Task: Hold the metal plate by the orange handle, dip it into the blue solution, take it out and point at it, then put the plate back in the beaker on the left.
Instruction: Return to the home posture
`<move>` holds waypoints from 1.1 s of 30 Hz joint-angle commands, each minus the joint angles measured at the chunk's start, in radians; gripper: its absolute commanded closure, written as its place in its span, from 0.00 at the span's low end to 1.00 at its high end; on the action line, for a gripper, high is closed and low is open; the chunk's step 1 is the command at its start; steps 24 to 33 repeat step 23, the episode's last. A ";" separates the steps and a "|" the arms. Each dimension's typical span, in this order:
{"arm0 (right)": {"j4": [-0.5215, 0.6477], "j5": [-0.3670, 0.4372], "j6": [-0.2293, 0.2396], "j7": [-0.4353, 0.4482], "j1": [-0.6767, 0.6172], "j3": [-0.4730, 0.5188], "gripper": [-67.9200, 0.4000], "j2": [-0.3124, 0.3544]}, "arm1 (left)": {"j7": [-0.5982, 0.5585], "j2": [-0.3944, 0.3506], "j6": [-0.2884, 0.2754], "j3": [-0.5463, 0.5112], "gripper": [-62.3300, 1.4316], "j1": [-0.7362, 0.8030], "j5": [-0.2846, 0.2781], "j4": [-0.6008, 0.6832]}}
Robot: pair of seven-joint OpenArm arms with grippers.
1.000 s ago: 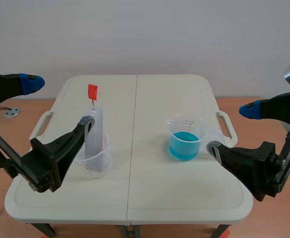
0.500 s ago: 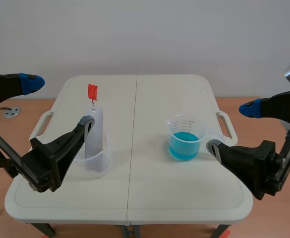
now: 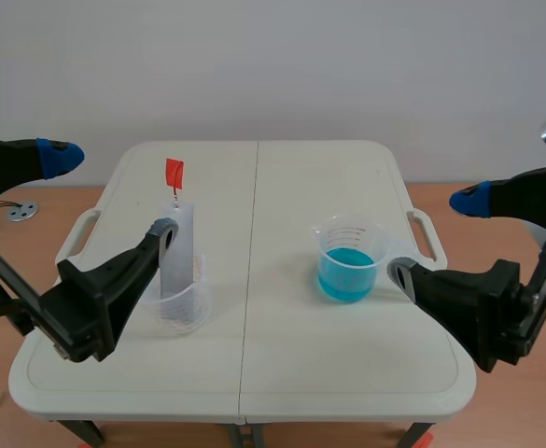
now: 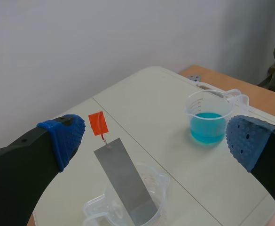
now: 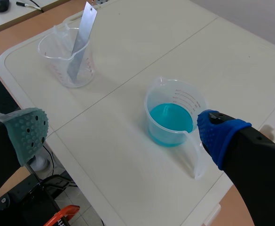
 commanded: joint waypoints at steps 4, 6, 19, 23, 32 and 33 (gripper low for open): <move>0.014 0.007 0.000 0.014 0.012 0.006 0.02 0.008 | -0.002 0.003 0.001 -0.007 0.00 0.000 -0.003 0.004; 0.014 0.007 0.000 0.014 0.012 0.006 0.02 0.008 | 0.026 0.003 0.000 -0.007 0.00 0.000 -0.004 0.004; 0.014 0.007 0.000 0.008 0.012 0.006 0.02 0.008 | 0.050 0.003 0.000 -0.007 0.00 0.000 -0.004 0.004; 0.014 0.007 0.000 0.007 0.013 0.006 0.02 0.008 | 0.050 0.003 0.000 -0.007 0.00 0.000 -0.004 0.004; 0.014 0.007 0.000 0.007 0.013 0.006 0.02 0.008 | 0.050 0.003 0.000 -0.007 0.00 0.000 -0.004 0.004; 0.014 0.007 0.000 0.007 0.013 0.006 0.02 0.008 | 0.050 0.003 0.000 -0.007 0.00 0.000 -0.004 0.004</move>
